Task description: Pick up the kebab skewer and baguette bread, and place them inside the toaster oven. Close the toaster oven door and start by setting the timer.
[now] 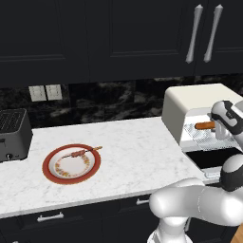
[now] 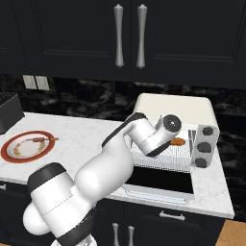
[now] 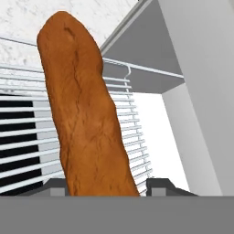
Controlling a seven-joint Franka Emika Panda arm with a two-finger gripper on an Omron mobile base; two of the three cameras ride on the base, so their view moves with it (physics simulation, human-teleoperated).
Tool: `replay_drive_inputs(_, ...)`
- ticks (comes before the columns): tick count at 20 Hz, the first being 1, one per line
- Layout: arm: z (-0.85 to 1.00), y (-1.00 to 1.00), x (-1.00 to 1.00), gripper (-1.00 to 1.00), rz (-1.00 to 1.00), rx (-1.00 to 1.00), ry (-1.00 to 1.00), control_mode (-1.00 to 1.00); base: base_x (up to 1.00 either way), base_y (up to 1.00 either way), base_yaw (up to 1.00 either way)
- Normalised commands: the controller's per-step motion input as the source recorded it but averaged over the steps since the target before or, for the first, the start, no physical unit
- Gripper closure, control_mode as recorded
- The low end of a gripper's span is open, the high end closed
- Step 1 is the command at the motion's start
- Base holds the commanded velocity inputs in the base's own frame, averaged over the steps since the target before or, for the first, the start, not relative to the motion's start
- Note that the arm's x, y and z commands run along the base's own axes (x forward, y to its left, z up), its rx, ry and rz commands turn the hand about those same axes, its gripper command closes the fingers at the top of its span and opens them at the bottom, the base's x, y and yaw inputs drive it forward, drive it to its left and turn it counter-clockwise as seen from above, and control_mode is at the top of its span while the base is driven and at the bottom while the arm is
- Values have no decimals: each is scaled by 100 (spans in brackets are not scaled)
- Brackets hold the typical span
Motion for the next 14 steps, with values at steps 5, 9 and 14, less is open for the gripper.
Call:
replay_drive_inputs(5, -18, -16, 2, 100, 0, 0, 0, -100, 0, 0, 0)
replay_drive_inputs(9, -15, -24, 0, 100, 0, 0, 0, -100, 0, 0, 0)
replay_drive_inputs(14, -16, -16, 0, 100, 0, 2, 0, -100, 0, 0, 0)
